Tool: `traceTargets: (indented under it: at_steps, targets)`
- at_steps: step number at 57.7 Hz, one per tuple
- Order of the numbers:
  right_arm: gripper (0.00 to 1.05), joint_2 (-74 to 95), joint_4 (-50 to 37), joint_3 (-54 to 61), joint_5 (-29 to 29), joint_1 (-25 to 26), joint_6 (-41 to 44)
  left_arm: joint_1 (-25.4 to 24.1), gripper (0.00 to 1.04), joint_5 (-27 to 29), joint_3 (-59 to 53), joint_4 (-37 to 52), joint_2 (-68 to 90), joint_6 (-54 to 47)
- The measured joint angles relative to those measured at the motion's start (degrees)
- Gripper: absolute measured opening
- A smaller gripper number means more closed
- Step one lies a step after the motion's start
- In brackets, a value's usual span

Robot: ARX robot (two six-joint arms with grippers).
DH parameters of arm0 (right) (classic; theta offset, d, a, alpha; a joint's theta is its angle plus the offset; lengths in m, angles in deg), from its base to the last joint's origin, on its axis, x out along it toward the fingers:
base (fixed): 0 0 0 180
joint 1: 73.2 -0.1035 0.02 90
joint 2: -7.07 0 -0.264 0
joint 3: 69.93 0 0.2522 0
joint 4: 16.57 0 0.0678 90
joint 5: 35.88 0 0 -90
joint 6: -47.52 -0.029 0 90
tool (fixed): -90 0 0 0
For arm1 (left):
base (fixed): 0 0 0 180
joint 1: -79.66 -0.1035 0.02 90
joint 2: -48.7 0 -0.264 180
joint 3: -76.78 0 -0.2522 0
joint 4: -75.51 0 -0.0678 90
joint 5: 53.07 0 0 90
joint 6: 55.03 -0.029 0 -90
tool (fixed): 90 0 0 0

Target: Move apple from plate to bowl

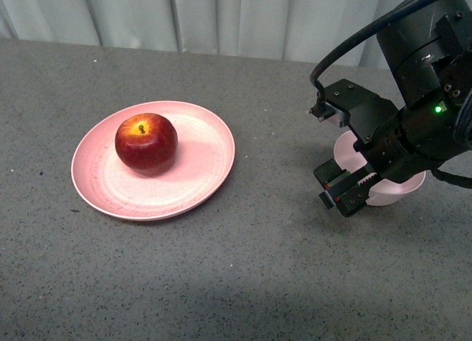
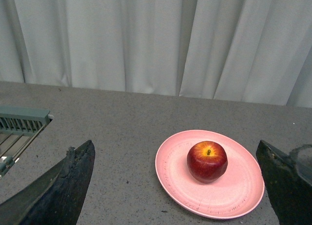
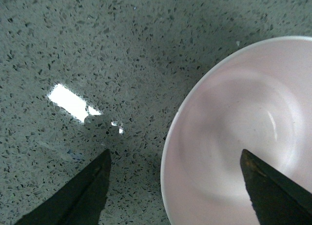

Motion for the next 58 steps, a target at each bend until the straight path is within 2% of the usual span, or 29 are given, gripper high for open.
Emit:
traceTargets:
  at_steps: [10,22,33,50,58]
  targets:
    - [0.45,0.74,0.59,-0.33,-0.59,0.00,-0.81,0.00,0.98,0.00,0.00,0.00,-0.02,0.00]
    - [0.01,0.74,0.96,-0.66,-1.49,0.04,-1.16,0.00,0.98,0.00,0.00,0.00,-0.02,0.00]
    - [0.01,0.35,0.52,-0.66,-3.08,-0.24,0.50,0.00,0.98,0.00,0.00,0.00,-0.02,0.00]
    - [0.01,-2.97,2.99,-4.11,5.07,-4.09,-0.92,0.00,0.98,0.00,0.00,0.00,-0.02,0.00]
    - [0.01,-2.40,3.96,-6.67,6.03,-7.15,-2.36,0.00,0.98,0.00,0.00,0.00,-0.02,0.00]
